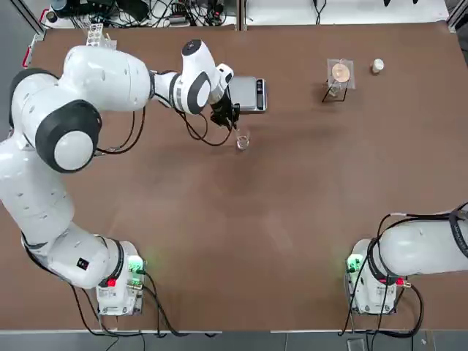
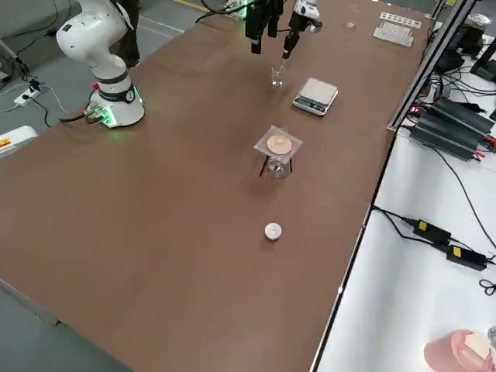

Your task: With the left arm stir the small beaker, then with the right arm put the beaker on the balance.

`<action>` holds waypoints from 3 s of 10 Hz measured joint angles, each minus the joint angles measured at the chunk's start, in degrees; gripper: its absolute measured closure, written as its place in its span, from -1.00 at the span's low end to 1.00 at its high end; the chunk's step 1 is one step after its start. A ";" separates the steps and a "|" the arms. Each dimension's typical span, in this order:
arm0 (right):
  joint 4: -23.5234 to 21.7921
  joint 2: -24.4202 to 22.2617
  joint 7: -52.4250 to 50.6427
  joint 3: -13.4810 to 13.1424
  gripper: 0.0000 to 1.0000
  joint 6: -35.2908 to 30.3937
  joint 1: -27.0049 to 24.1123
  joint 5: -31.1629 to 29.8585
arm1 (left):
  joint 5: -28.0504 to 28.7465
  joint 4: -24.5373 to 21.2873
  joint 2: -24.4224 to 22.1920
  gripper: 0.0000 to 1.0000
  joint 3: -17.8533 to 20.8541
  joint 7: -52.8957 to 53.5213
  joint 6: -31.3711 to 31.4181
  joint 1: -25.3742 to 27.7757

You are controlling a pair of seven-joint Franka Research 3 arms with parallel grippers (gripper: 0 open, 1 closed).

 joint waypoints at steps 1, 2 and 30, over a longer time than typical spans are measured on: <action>0.00 0.00 0.00 0.00 -1.00 0.00 0.00 0.00 | 0.00 0.00 0.00 0.44 0.00 0.00 0.00 0.00; 0.00 0.00 0.00 0.00 -1.00 0.00 0.00 0.00 | 0.00 0.00 0.00 0.44 0.00 0.00 0.02 0.00; 0.00 0.00 0.00 0.17 -0.99 0.38 0.23 0.00 | 7.95 1.39 -0.28 0.85 0.02 -13.34 0.55 -3.91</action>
